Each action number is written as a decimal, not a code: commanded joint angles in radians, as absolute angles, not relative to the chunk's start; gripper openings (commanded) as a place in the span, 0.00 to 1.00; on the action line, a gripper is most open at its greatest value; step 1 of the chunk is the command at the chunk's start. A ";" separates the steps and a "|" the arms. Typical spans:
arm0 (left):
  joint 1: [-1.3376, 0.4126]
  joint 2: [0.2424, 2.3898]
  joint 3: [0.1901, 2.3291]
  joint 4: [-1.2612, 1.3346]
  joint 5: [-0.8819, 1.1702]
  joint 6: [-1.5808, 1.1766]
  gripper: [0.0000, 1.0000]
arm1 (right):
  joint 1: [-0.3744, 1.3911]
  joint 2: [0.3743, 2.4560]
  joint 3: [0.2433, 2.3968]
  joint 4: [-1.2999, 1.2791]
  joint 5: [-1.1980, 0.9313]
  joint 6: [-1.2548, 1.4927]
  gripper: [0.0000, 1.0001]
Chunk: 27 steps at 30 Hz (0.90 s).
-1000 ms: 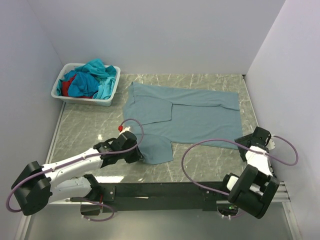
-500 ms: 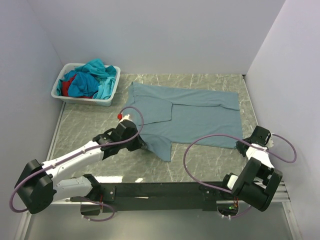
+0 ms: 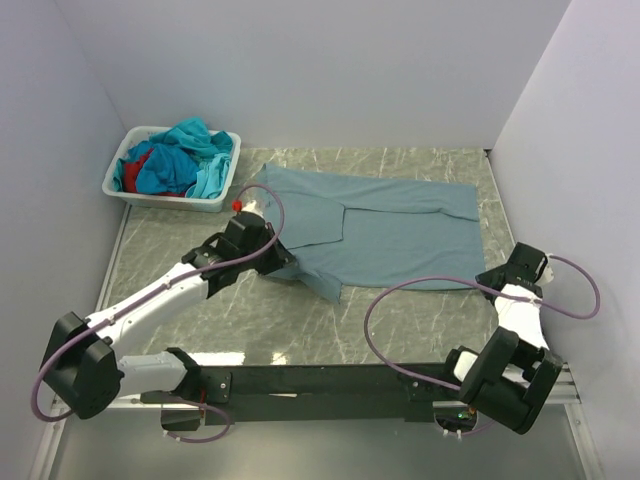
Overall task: Fold and stack the t-shirts
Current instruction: Fold the tshirt
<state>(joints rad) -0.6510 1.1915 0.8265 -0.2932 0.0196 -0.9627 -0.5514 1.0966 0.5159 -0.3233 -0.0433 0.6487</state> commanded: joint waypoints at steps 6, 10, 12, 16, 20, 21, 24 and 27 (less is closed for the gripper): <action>-0.572 1.269 0.994 -0.281 0.101 -0.904 0.01 | -0.508 1.135 0.632 -0.377 -0.018 0.637 0.00; -0.539 1.328 1.064 -0.307 0.120 -0.885 0.01 | -0.469 1.169 0.684 -0.417 -0.002 0.644 0.00; -0.515 1.348 1.101 -0.314 0.127 -0.876 0.01 | -0.457 1.192 0.716 -0.431 -0.002 0.647 0.00; -0.480 1.396 1.155 -0.311 0.152 -0.856 0.01 | -0.442 1.224 0.767 -0.451 -0.002 0.657 0.00; -0.460 1.427 1.215 -0.288 0.163 -0.825 0.01 | -0.426 1.264 0.822 -0.475 0.026 0.660 0.00; -0.457 1.433 1.224 -0.284 0.163 -0.818 0.01 | -0.425 1.272 0.840 -0.480 0.026 0.658 0.00; -0.451 1.463 1.268 -0.279 0.166 -0.787 0.01 | -0.422 1.295 0.876 -0.491 0.026 0.657 0.00; -0.445 1.499 1.308 -0.279 0.157 -0.756 0.01 | -0.420 1.321 0.914 -0.503 0.025 0.653 0.00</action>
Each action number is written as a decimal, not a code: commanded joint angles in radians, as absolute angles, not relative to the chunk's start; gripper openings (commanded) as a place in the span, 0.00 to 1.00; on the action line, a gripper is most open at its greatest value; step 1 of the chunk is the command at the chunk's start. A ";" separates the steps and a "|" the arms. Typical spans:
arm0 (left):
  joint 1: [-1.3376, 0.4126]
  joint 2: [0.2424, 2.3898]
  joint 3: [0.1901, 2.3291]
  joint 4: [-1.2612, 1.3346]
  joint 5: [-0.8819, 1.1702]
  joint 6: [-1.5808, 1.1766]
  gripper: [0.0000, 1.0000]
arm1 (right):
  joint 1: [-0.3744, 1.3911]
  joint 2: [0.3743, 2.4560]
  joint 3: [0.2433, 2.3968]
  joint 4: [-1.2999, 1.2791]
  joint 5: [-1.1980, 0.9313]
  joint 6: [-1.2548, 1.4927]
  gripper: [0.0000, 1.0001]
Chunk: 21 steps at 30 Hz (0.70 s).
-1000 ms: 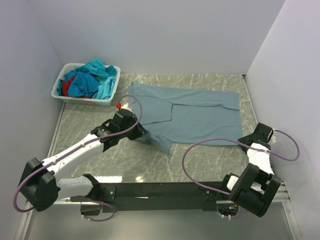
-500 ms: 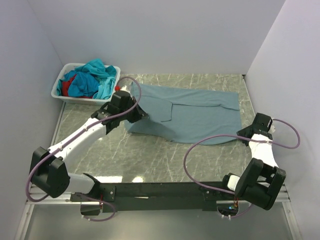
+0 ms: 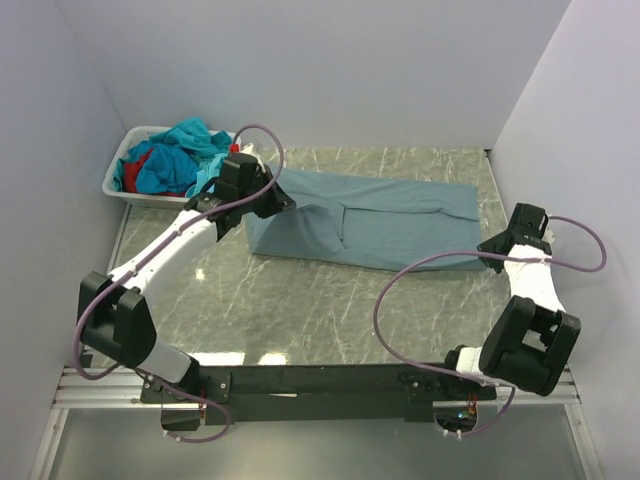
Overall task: Fold and stack the t-shirts
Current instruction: Fold the tshirt
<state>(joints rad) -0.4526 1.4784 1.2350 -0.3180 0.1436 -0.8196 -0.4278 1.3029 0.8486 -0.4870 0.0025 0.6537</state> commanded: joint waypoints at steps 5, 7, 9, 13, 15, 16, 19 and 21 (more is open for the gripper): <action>-0.423 1.557 1.385 -0.262 0.195 -0.689 0.01 | -0.400 1.370 0.971 -0.525 0.025 0.655 0.00; -0.420 1.580 1.410 -0.265 0.209 -0.667 0.01 | -0.393 1.382 0.995 -0.531 0.028 0.653 0.00; -0.413 1.594 1.440 -0.262 0.213 -0.644 0.01 | -0.385 1.397 1.014 -0.537 0.032 0.655 0.00; -0.400 1.637 1.491 -0.271 0.218 -0.614 0.01 | -0.382 1.420 1.051 -0.545 0.034 0.661 0.00; -0.391 1.647 1.509 -0.270 0.221 -0.603 0.01 | -0.379 1.436 1.072 -0.551 0.037 0.663 0.00; -0.387 1.655 1.514 -0.268 0.225 -0.598 0.01 | -0.380 1.448 1.080 -0.554 0.040 0.663 0.00; -0.373 1.677 1.532 -0.256 0.247 -0.586 0.01 | -0.380 1.469 1.104 -0.566 0.049 0.667 0.00; -0.365 1.686 1.552 -0.255 0.265 -0.578 0.00 | -0.379 1.488 1.121 -0.566 0.048 0.672 0.00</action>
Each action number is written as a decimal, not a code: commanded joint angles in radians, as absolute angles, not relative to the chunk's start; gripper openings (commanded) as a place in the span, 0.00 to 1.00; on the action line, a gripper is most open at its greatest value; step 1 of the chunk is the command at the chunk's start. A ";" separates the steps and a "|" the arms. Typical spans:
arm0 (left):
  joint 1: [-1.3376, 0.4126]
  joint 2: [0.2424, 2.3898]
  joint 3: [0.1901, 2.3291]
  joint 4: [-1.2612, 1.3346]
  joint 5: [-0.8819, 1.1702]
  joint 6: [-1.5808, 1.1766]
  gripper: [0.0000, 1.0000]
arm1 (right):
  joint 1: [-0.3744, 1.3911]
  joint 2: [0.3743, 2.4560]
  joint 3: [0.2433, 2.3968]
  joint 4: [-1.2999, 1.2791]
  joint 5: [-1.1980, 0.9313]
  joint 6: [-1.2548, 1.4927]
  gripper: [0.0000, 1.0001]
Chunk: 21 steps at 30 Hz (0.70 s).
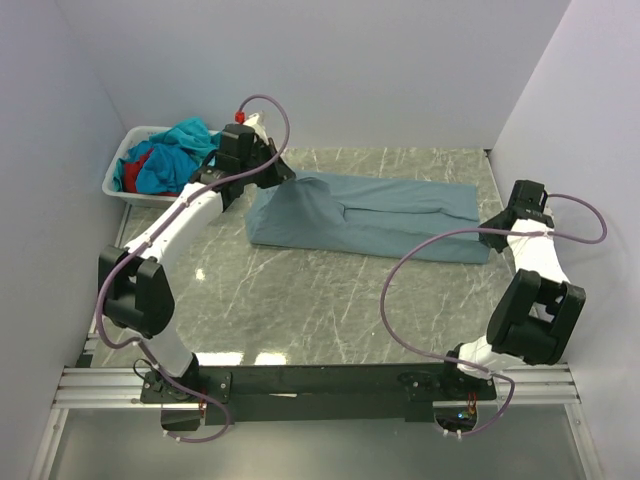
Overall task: Fold and stack the t-shirts
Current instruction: Fold the tshirt
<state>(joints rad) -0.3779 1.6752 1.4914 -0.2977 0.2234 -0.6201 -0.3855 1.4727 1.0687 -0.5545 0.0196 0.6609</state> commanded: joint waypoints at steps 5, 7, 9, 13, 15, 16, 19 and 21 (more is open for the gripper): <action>-0.348 1.730 1.597 -0.244 0.304 -0.551 0.00 | -0.373 1.534 1.164 -0.569 0.041 0.678 0.00; -0.344 1.752 1.618 -0.242 0.325 -0.540 0.00 | -0.368 1.555 1.178 -0.572 0.043 0.680 0.00; -0.336 1.775 1.635 -0.245 0.333 -0.532 0.00 | -0.365 1.569 1.198 -0.572 0.046 0.680 0.00; -0.322 1.812 1.670 -0.238 0.357 -0.517 0.01 | -0.354 1.615 1.235 -0.580 0.054 0.683 0.00; -0.318 1.831 1.681 -0.232 0.374 -0.508 0.00 | -0.351 1.631 1.252 -0.581 0.055 0.686 0.00; -0.316 1.841 1.695 -0.229 0.388 -0.502 0.00 | -0.350 1.643 1.256 -0.584 0.055 0.690 0.00; -0.308 1.874 1.726 -0.229 0.411 -0.482 0.00 | -0.347 1.663 1.269 -0.581 0.063 0.696 0.00; -0.302 1.893 1.735 -0.219 0.437 -0.474 0.00 | -0.344 1.669 1.275 -0.578 0.060 0.701 0.00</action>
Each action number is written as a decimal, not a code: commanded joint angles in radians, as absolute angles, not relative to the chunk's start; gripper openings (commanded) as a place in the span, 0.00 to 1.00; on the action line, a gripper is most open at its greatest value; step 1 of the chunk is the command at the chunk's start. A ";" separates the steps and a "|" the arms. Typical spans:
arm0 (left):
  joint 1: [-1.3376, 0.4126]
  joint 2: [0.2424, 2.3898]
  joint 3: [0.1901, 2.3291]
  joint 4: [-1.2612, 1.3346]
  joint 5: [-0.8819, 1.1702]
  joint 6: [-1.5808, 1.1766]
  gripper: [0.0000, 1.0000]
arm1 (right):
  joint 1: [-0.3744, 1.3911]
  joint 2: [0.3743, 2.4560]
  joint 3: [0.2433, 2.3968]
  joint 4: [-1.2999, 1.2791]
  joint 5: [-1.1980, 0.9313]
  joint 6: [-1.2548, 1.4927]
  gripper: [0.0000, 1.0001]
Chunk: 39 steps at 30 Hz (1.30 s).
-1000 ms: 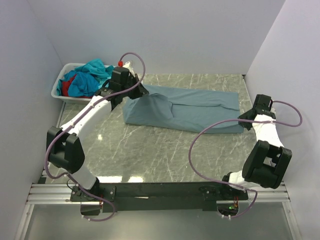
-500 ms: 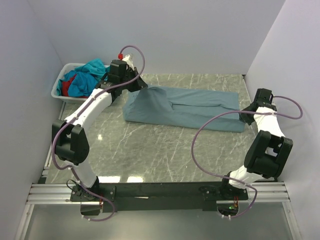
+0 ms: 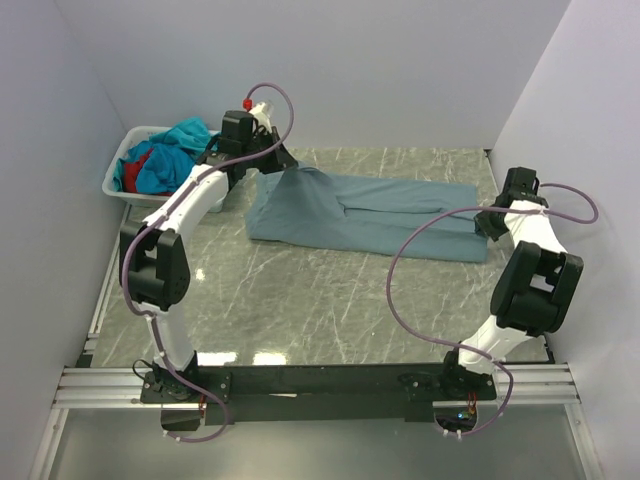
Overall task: Fold and stack the t-shirts
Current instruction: Fold the tshirt
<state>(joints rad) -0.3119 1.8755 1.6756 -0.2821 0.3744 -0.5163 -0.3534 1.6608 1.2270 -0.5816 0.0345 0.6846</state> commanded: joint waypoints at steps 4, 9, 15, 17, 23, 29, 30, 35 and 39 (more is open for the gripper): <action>-0.288 1.933 1.775 -0.204 0.482 -0.454 0.00 | -0.344 1.698 1.289 -0.572 0.066 0.706 0.00; -0.265 2.003 1.804 -0.169 0.547 -0.446 0.00 | -0.337 1.735 1.310 -0.560 0.066 0.713 0.00; -0.235 2.130 1.861 -0.109 0.623 -0.422 0.00 | -0.324 1.795 1.341 -0.535 0.060 0.713 0.00; -0.222 2.178 1.929 -0.135 0.653 -0.403 0.00 | -0.319 1.819 1.356 -0.532 0.058 0.715 0.01; -0.189 2.368 2.112 -0.214 0.670 -0.396 0.00 | -0.314 1.881 1.391 -0.537 0.061 0.718 0.02; -0.172 2.415 2.122 -0.212 0.611 -0.422 0.19 | -0.313 1.914 1.408 -0.535 0.083 0.722 0.11; -0.172 2.407 2.112 -0.219 0.601 -0.426 0.27 | -0.313 1.919 1.410 -0.537 0.087 0.723 0.16; -0.172 2.364 2.095 -0.258 0.555 -0.431 0.62 | -0.311 1.916 1.440 -0.557 0.120 0.713 0.51; -0.172 2.289 2.033 -0.229 0.564 -0.475 0.99 | -0.298 1.867 1.459 -0.569 0.149 0.680 0.65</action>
